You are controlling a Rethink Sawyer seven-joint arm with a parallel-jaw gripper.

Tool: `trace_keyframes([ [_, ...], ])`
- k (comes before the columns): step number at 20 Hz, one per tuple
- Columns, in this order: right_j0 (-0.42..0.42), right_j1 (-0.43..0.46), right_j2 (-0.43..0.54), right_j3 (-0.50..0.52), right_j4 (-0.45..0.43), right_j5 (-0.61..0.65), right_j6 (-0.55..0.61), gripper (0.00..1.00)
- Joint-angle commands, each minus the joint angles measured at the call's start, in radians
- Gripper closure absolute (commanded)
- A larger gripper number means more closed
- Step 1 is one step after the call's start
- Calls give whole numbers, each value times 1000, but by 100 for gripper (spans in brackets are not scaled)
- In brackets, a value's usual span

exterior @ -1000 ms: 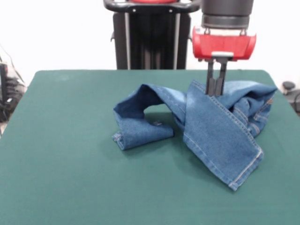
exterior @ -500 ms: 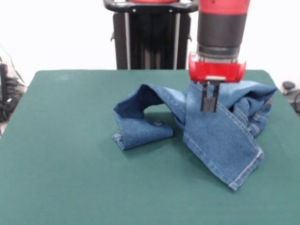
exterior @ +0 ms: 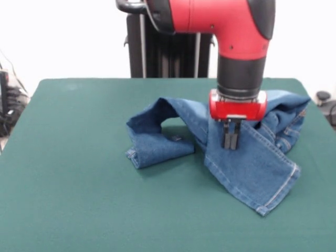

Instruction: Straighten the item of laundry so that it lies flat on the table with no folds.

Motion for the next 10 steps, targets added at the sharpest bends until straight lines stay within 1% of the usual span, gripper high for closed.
trace_keyframes([
  [1, 5, 108, 59, 75, -48, -86, 97, 100],
  [7, -4, 106, 67, 77, -43, -105, 87, 100],
  [9, -24, 111, 92, 83, -47, -134, 83, 100],
  [10, -51, 120, 127, 88, -58, -168, 75, 100],
])
